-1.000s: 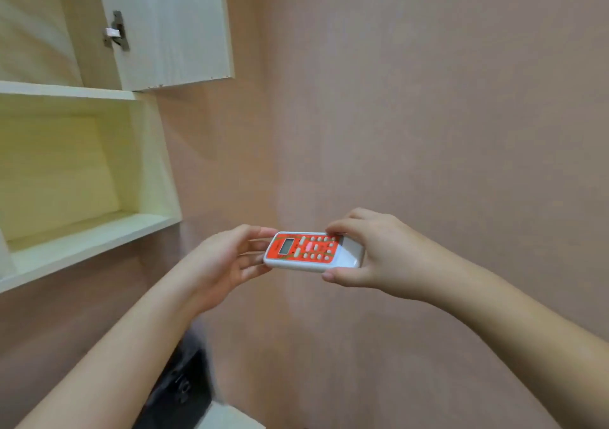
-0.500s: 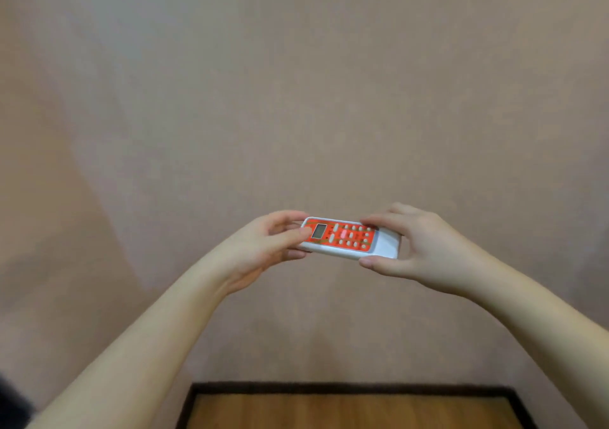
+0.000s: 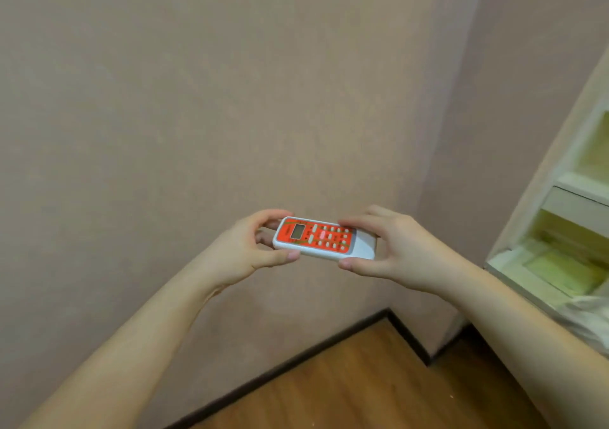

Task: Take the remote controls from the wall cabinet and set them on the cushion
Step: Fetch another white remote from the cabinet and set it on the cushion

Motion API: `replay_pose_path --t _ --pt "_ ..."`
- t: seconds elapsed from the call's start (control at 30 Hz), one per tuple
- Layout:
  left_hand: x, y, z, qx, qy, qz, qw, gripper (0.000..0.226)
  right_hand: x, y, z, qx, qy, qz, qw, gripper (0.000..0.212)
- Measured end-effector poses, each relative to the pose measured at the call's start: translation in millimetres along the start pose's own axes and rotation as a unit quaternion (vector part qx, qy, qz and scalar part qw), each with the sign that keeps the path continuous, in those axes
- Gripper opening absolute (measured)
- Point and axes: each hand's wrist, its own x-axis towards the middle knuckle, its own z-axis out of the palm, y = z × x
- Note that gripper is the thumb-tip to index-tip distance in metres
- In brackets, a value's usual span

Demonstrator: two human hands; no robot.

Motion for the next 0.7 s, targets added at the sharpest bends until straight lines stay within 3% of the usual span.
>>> replay_pose_path --t 0.33,0.7 --pt "80 -14 42 0.005 -0.136 0.077 0.988 0.054 -33 32 6 -0.029 0.026 0.154 0.987 0.066" --pt "132 22 190 0.02 -0.278 0.145 0.949 0.06 -143 89 -28 -0.055 0.111 0.332 0.935 0.065"
